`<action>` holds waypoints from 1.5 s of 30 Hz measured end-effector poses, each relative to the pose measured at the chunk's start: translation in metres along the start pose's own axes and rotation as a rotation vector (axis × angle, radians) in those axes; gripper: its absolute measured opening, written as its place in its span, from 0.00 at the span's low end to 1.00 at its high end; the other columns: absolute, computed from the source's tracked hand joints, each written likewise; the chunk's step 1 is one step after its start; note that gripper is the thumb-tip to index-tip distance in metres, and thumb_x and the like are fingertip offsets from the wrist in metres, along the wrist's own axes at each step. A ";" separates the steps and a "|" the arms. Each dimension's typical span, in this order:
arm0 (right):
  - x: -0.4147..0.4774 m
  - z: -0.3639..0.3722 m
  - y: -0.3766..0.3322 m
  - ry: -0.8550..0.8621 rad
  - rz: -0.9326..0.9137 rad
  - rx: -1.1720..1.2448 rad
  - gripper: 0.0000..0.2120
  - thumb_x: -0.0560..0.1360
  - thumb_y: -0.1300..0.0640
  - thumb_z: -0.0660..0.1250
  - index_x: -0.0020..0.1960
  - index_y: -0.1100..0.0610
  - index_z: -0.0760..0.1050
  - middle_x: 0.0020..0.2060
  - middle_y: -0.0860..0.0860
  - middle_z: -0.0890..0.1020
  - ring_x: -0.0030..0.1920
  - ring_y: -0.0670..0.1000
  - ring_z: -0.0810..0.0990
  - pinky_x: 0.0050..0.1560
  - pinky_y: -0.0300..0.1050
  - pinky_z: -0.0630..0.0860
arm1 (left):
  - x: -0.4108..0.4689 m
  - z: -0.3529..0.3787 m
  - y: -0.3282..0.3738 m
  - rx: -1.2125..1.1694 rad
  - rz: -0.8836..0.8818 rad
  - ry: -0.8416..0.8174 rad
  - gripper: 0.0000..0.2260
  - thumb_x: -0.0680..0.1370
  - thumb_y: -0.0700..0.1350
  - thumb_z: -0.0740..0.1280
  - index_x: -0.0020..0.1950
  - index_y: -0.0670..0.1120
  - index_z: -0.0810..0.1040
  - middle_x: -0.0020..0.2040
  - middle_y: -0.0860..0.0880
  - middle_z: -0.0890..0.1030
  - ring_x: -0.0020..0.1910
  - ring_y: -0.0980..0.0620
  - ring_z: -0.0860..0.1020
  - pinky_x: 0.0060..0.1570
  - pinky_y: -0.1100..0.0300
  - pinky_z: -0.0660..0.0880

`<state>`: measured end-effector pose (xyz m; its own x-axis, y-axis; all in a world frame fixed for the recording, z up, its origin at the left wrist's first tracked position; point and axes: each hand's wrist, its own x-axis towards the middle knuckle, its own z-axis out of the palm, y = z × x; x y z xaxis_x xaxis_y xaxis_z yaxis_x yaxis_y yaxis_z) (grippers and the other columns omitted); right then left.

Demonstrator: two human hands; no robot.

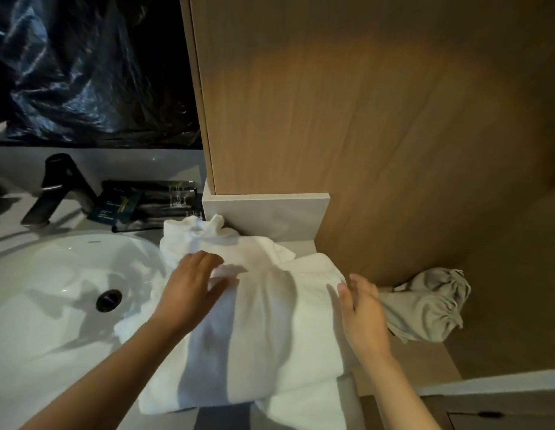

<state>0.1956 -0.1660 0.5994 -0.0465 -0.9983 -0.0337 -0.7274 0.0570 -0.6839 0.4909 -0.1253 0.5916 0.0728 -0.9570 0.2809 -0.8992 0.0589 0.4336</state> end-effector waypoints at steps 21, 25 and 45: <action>-0.028 0.109 -0.125 -0.339 -0.636 -0.210 0.11 0.79 0.55 0.66 0.61 0.54 0.79 0.58 0.49 0.79 0.59 0.52 0.75 0.66 0.48 0.66 | -0.093 -0.031 -0.045 -0.494 -0.751 0.094 0.05 0.76 0.44 0.70 0.41 0.46 0.81 0.40 0.49 0.82 0.40 0.53 0.80 0.38 0.59 0.77; -0.028 0.119 -0.129 -0.326 -0.609 -0.204 0.09 0.78 0.53 0.68 0.57 0.53 0.79 0.54 0.47 0.80 0.57 0.50 0.76 0.65 0.48 0.67 | -0.093 -0.029 -0.045 -0.447 -0.773 0.089 0.11 0.75 0.46 0.72 0.33 0.46 0.78 0.35 0.53 0.78 0.36 0.60 0.76 0.32 0.67 0.67; -0.016 0.140 -0.143 -0.319 -0.474 -0.370 0.10 0.82 0.52 0.58 0.56 0.54 0.77 0.51 0.50 0.78 0.54 0.53 0.74 0.56 0.48 0.67 | -0.111 -0.029 -0.043 -0.464 -0.805 -0.041 0.19 0.77 0.49 0.69 0.30 0.42 0.71 0.36 0.46 0.74 0.32 0.54 0.73 0.36 0.66 0.68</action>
<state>0.3964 -0.1596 0.5952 0.4981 -0.8660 -0.0444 -0.8084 -0.4452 -0.3850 0.5343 -0.0130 0.5669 0.5766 -0.7675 -0.2802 -0.3208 -0.5281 0.7862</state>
